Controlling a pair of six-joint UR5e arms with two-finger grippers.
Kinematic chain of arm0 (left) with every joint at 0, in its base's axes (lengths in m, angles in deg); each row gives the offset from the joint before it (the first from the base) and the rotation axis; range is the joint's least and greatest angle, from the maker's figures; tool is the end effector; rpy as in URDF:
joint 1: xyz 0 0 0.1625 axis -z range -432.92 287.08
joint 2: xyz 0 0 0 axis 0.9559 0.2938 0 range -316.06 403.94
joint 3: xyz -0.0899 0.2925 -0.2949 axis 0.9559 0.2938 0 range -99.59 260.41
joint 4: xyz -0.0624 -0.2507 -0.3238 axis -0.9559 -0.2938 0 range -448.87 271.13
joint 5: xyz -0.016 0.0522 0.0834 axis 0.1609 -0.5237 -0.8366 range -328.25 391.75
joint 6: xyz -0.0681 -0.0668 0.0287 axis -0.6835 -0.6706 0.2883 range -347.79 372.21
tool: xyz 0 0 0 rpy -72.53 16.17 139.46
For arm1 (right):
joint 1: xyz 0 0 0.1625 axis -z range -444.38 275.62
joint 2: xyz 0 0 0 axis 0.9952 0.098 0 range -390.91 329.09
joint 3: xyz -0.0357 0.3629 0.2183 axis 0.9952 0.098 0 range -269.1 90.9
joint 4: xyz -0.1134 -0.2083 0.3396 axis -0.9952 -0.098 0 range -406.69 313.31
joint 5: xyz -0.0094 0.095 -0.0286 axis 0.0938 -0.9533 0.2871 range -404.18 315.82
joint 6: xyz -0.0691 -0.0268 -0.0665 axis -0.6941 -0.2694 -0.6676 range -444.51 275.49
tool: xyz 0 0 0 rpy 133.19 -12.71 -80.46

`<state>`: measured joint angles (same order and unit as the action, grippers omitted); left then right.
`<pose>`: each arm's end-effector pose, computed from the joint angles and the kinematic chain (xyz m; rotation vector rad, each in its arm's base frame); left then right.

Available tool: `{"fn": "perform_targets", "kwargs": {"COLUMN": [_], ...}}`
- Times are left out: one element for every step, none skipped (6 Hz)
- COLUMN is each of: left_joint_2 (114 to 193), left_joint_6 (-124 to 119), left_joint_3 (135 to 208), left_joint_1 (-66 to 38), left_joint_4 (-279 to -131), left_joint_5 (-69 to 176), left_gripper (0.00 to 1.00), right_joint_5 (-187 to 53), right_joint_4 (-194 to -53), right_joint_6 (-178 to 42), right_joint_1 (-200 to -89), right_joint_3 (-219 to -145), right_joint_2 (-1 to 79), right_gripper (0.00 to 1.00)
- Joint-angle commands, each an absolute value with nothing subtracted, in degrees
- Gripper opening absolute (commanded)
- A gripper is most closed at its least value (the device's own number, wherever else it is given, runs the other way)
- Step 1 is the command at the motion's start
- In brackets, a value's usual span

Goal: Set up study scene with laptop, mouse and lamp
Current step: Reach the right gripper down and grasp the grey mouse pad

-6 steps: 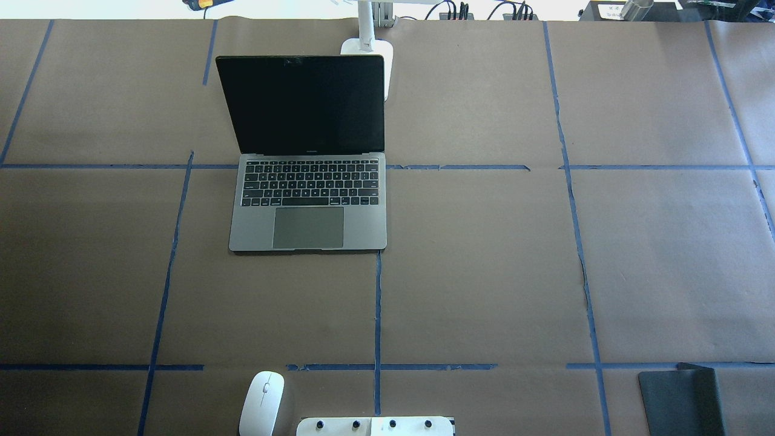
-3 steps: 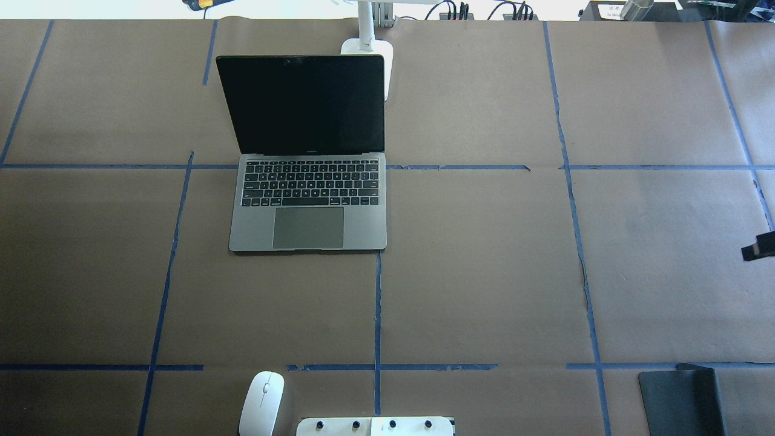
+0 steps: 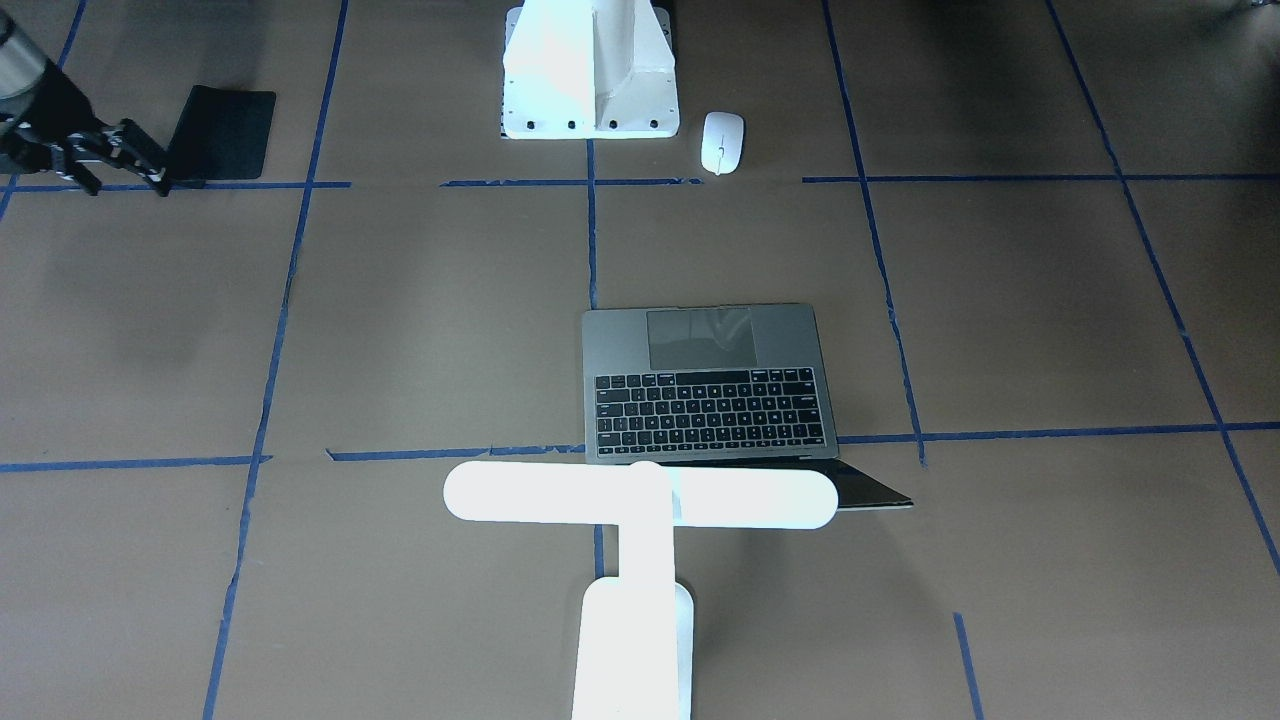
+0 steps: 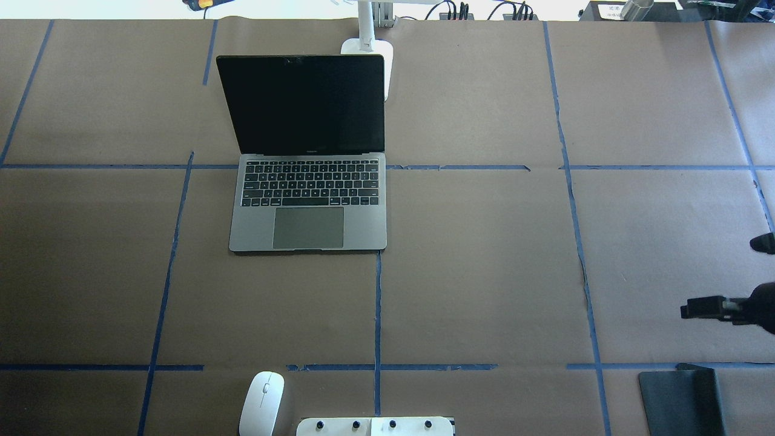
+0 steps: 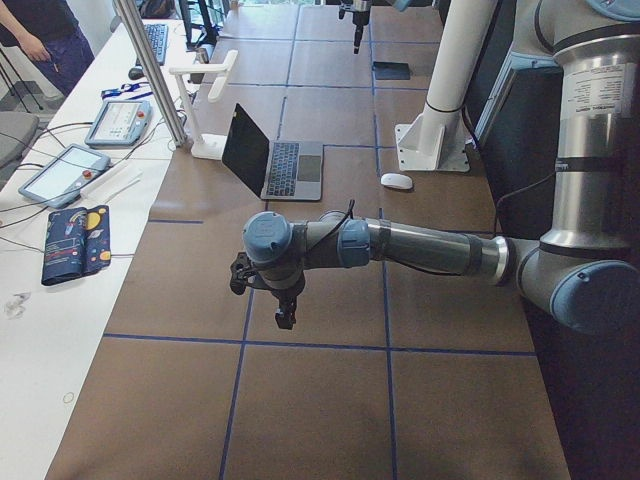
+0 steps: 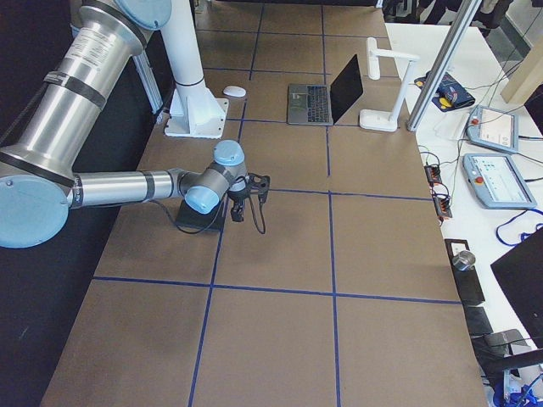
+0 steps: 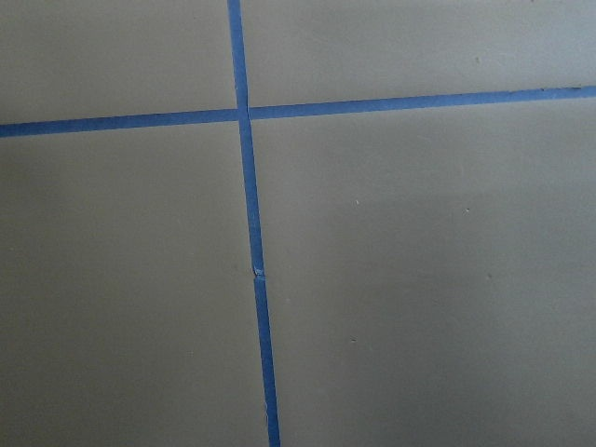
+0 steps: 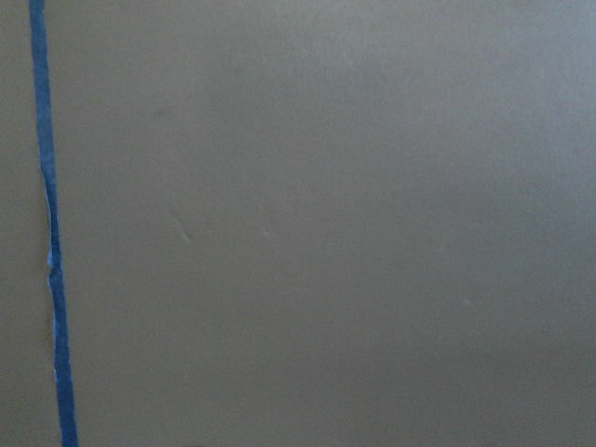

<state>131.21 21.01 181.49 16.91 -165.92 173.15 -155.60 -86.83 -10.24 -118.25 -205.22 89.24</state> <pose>-0.0540 -0.4623 0.6000 -0.0071 0.9002 0.1101 -0.2065 -0.2553 0.5507 0.0107 -0.8658 0.1471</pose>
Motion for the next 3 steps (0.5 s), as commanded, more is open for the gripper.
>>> {"fn": "perform_targets", "kwargs": {"left_joint_2": [131.21,131.21,131.13], "left_joint_6": [21.00,21.00,21.00], "left_joint_3": [181.66,181.75,182.62], "left_joint_1": [16.91,16.91,16.99], "left_joint_4": [-165.95,-166.04,-165.95], "left_joint_5": [173.25,173.34,173.34], "left_gripper": [1.00,1.00,1.00], "right_joint_5": [-145.75,-143.78,-140.28], "right_joint_4": [-75.57,-74.56,-74.64], "right_joint_6": [-1.14,0.29,3.00], "right_joint_1": [-105.27,-101.64,-97.17], "right_joint_3": [-201.88,-201.51,-200.64], "right_joint_2": [93.61,95.46,95.65], "right_gripper": [0.99,0.98,0.96]}}
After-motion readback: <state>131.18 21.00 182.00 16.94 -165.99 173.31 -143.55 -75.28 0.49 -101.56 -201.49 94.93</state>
